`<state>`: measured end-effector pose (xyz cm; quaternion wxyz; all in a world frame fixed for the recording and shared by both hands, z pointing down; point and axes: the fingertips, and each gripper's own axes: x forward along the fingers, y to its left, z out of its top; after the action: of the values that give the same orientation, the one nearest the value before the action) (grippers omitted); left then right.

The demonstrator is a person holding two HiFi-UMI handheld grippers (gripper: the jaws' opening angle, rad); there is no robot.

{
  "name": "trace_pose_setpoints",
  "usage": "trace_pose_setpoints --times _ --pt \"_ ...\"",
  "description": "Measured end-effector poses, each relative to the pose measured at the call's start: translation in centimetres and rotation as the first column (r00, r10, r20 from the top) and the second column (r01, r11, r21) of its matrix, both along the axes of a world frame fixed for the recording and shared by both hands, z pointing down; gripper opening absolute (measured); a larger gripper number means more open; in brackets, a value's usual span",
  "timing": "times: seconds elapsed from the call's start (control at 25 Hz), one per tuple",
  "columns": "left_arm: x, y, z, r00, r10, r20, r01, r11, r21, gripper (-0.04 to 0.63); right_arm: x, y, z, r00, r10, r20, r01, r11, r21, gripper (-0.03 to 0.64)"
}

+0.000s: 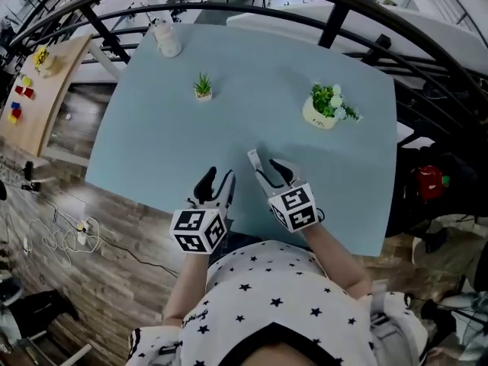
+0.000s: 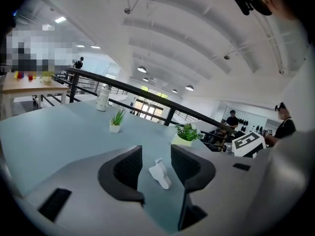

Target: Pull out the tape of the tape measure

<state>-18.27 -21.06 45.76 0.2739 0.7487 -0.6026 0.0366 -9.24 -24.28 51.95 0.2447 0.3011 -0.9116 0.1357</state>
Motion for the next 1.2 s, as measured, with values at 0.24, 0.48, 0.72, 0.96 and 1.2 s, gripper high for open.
trace_pose_setpoints --times 0.24,0.48,0.72,0.96,1.2 --pt "-0.8 -2.2 1.8 0.999 0.050 -0.006 -0.050 0.998 -0.032 0.163 -1.0 -1.5 3.3 0.998 0.025 -0.052 -0.027 0.999 -0.043 0.160" --pt "-1.0 -3.5 3.1 0.993 0.115 -0.008 -0.115 0.992 -0.056 0.163 -1.9 -2.1 5.9 0.994 0.051 -0.098 -0.058 0.996 -0.070 0.160" --pt "-0.8 -4.5 4.1 0.986 0.164 -0.001 -0.164 0.984 -0.068 0.163 -2.7 -2.7 7.8 0.989 0.076 -0.129 -0.089 0.992 -0.095 0.160" --pt "-0.9 -5.1 4.6 0.984 0.181 -0.002 -0.180 0.981 -0.075 0.163 -3.2 -3.2 8.8 0.984 0.067 -0.163 -0.079 0.995 -0.065 0.150" --pt "-1.0 -5.4 5.1 0.981 0.193 -0.004 -0.192 0.978 -0.080 0.163 -3.3 -3.3 9.0 0.979 0.060 -0.193 -0.070 0.997 -0.042 0.103"
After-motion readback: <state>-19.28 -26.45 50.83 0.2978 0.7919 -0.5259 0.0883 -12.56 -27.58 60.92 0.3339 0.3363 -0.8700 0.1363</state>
